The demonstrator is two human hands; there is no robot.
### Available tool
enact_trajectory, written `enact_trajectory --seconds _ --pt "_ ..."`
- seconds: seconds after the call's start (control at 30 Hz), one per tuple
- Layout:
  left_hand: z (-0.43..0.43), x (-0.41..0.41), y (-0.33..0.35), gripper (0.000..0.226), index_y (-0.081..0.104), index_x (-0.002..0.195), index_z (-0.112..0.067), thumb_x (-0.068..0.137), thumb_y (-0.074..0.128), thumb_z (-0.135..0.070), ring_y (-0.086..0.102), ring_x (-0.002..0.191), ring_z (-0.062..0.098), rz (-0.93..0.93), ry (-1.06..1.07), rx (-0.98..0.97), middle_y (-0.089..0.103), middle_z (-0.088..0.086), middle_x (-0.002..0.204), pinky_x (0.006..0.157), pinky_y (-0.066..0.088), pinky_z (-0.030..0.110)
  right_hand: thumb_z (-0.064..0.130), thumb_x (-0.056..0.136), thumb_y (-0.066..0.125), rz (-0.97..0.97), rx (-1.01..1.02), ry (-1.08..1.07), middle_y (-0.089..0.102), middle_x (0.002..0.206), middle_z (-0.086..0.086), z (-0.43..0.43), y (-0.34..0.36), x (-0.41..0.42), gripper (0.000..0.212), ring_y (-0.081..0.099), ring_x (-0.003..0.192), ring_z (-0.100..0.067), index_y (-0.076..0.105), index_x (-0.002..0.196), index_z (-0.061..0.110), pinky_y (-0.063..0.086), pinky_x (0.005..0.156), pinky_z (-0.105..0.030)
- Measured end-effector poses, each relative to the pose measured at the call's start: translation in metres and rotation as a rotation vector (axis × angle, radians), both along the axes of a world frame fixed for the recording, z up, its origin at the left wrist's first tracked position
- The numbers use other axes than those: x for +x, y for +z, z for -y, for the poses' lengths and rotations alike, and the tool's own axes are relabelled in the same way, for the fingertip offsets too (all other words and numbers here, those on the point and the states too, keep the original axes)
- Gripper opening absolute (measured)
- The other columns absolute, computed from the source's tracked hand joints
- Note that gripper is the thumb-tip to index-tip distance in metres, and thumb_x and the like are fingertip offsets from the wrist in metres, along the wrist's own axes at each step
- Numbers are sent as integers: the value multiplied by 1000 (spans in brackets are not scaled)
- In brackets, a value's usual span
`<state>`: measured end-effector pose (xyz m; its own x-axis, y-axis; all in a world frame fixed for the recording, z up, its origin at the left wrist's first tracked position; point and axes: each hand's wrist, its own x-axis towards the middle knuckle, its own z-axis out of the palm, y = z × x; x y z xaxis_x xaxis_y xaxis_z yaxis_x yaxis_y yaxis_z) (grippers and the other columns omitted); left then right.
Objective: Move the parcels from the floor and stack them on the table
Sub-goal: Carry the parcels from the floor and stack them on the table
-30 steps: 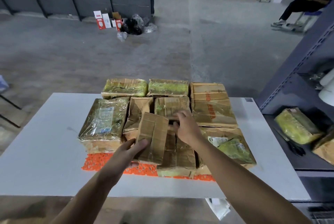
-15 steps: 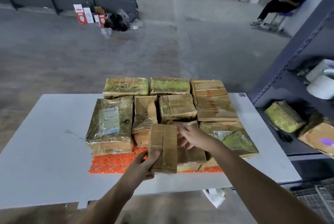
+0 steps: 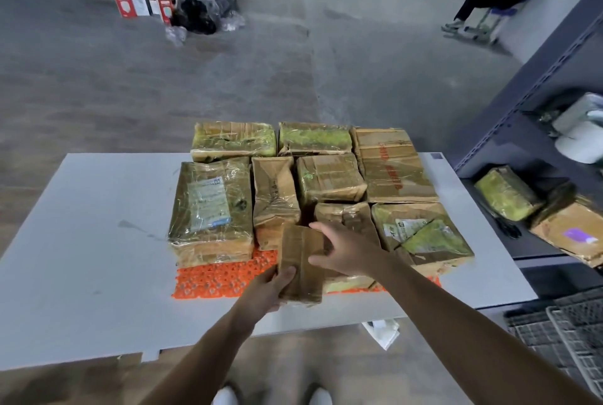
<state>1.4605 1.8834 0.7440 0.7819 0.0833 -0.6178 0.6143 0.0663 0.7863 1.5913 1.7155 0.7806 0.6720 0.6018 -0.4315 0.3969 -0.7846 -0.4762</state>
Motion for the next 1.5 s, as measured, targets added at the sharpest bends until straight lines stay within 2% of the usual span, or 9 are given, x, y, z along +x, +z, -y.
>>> enact_trajectory --seconds 0.1,0.23,0.33,0.57,0.73,0.83,1.1,1.3,1.5 --pt "-18 2 1 37 62 106 -37 73 66 -53 64 90 13 -4 -3 34 70 -8 96 82 51 34 46 86 63 126 -78 82 31 150 3 -6 3 -3 72 45 101 -3 30 147 25 37 71 -20" --pt "-34 4 2 18 67 97 -30 83 68 -41 62 80 10 0 23 46 71 -5 90 64 46 22 36 82 66 330 -167 382 12 158 6 -17 1 -10 85 20 139 -20 17 151 36 26 111 -42" --pt "-39 5 1 21 68 101 -27 88 63 -42 61 86 14 -2 12 91 70 0 97 68 44 26 47 80 69 459 -157 504 21 154 2 -29 -11 -14 85 21 137 -24 20 149 39 18 116 -54" --pt "-45 4 -7 50 56 125 -11 90 56 -48 57 110 24 76 230 130 61 4 119 96 48 44 60 68 72 546 -381 400 42 125 -8 -48 -15 -13 87 37 118 -28 36 139 25 31 105 -51" --pt "-38 -6 -18 59 54 126 -17 76 68 -46 57 111 23 12 247 10 56 6 124 77 54 34 62 74 69 542 -529 316 46 126 -12 -58 -15 -19 84 40 121 -33 39 137 16 32 105 -58" --pt "-30 -6 -14 37 64 108 -27 72 59 -34 61 102 16 102 189 41 67 -3 111 86 51 36 60 78 67 578 -516 305 47 123 -10 -57 -18 -20 83 41 118 -31 36 139 13 38 96 -49" --pt "-33 0 -17 51 55 128 -17 84 51 8 63 99 14 173 153 123 68 -3 110 70 49 22 62 76 67 531 -479 316 42 139 -6 -50 -23 -12 93 31 134 -31 26 148 18 19 110 -65" --pt "-30 9 -25 39 59 117 -13 85 44 4 60 81 13 114 161 223 68 -1 98 58 43 21 38 76 74 484 -413 307 42 135 -9 -51 -21 -12 91 30 133 -31 22 150 26 20 112 -60" --pt "-27 9 -38 32 59 100 -11 82 37 5 55 80 25 -19 198 165 62 12 91 73 48 38 29 80 69 326 -110 277 25 144 -5 -53 -3 -15 86 31 130 -27 21 150 34 34 103 -40"
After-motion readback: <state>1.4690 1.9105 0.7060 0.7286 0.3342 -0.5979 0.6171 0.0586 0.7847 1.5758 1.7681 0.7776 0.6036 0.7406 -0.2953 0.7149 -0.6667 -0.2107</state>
